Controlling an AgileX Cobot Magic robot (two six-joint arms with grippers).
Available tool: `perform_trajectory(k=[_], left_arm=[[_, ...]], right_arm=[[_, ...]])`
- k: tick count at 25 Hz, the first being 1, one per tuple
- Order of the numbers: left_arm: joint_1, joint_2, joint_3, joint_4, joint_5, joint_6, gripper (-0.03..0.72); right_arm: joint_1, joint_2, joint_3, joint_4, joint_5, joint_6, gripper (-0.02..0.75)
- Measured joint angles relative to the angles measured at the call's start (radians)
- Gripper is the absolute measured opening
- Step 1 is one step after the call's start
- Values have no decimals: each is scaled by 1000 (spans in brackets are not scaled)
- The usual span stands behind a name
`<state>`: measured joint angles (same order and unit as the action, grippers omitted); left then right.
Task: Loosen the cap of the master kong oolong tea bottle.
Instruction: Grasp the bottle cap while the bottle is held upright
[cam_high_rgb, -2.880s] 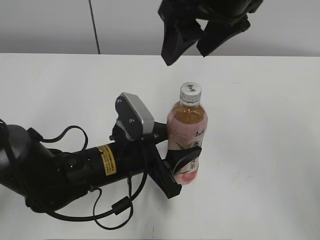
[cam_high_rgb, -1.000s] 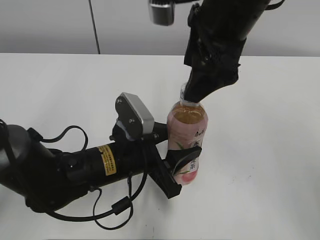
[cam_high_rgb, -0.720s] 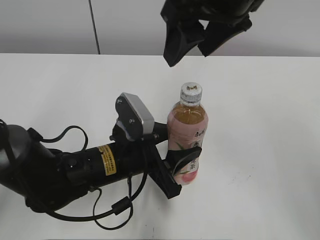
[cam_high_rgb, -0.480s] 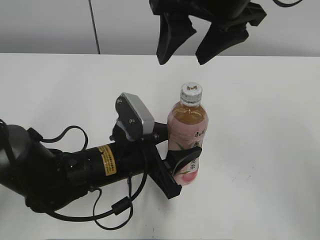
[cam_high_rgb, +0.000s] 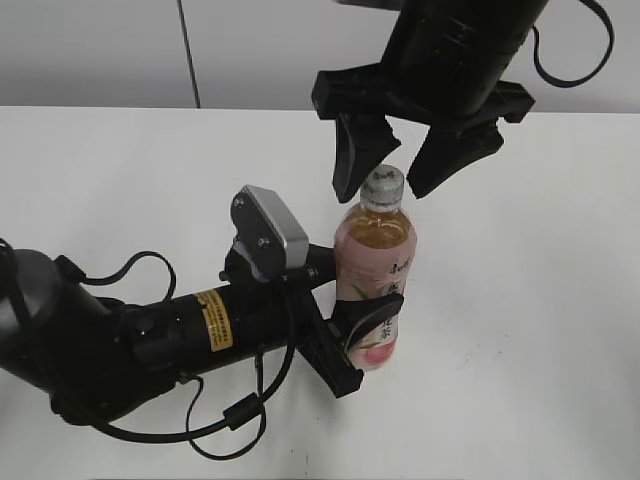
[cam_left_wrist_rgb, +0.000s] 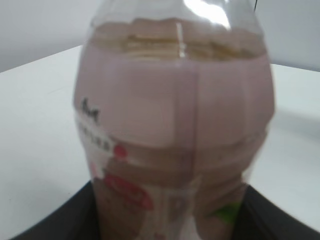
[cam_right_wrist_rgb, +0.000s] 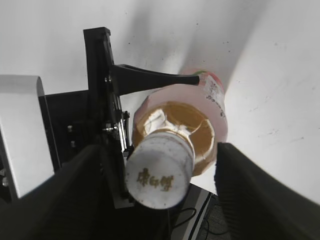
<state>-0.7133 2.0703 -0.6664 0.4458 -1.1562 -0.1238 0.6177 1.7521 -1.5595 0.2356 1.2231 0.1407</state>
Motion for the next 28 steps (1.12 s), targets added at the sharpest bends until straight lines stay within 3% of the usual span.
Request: perform_trajectory(k=[3,6,10,16,19,23,28], left_arm=[[0,0,0,0,0,0,379],[0,0,0,1,0,0,379],[0,0,0,1,0,0,379],[0,0,0,1,-1,0,379],[0,0,0,2,-1,0,379],[0,0,0,2,0,1,379],[0,0,0,2,0,1,379]], right_arm=[[0,0,0,1,0,0,465],[0,0,0,0,0,-37,279],[0,0,-2,-1,0,-289,284],[0,0,-4,4,0,-1129,278],[0,0,-4,-9,2,-1437,278],[1,0,-5,-35,4,-1551,278],[1,0,-7,-25,4,-1523,300]])
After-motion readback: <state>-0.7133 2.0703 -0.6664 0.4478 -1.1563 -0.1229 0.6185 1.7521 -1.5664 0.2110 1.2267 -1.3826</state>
